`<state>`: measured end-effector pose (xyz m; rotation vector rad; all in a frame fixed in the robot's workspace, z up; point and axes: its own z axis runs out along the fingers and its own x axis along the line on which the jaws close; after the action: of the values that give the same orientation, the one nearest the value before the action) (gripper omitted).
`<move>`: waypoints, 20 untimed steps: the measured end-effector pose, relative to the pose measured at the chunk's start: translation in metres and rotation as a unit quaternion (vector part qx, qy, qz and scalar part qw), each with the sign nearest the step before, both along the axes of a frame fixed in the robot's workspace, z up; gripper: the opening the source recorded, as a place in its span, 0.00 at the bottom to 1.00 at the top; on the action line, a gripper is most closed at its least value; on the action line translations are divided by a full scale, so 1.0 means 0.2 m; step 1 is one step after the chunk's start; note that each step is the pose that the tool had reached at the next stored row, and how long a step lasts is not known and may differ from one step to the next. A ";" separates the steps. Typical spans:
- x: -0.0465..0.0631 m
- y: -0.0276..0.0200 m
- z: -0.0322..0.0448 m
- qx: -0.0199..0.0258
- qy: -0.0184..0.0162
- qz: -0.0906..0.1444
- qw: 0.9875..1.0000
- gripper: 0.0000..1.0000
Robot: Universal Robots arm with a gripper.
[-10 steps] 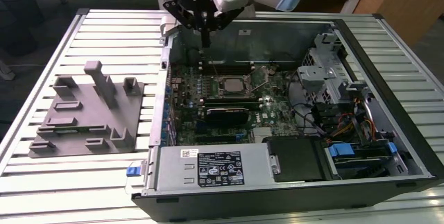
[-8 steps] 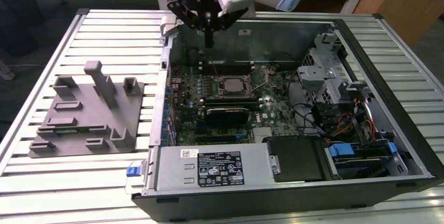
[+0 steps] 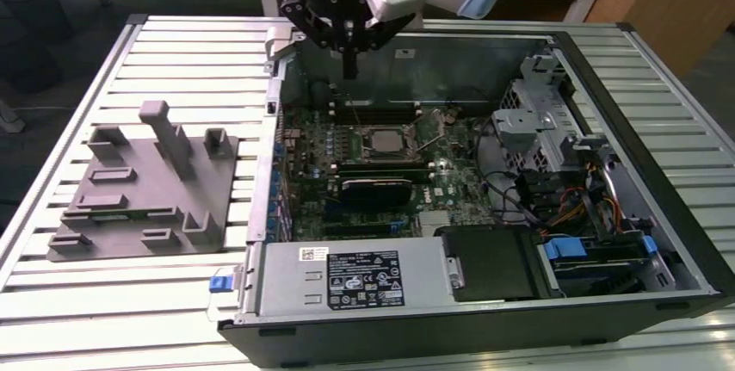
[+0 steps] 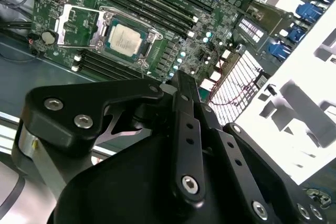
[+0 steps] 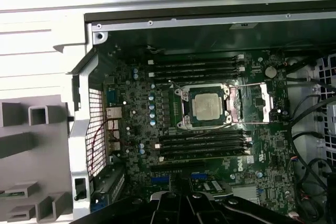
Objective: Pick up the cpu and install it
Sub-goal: 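Close the cpu cover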
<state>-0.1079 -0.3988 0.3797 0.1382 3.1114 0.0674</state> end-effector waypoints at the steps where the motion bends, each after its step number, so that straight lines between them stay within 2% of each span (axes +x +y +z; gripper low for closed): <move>1: 0.00 0.000 0.000 0.000 0.000 0.000 1.000 0.11; 17: 0.03 0.001 -0.005 0.000 0.000 0.000 1.000 0.11; 18: 0.03 0.002 -0.006 0.000 0.000 0.000 1.000 0.18; 20: 0.04 0.004 -0.007 0.000 0.000 0.000 1.000 0.18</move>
<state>-0.1006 -0.3979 0.3784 0.1383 3.1114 0.0672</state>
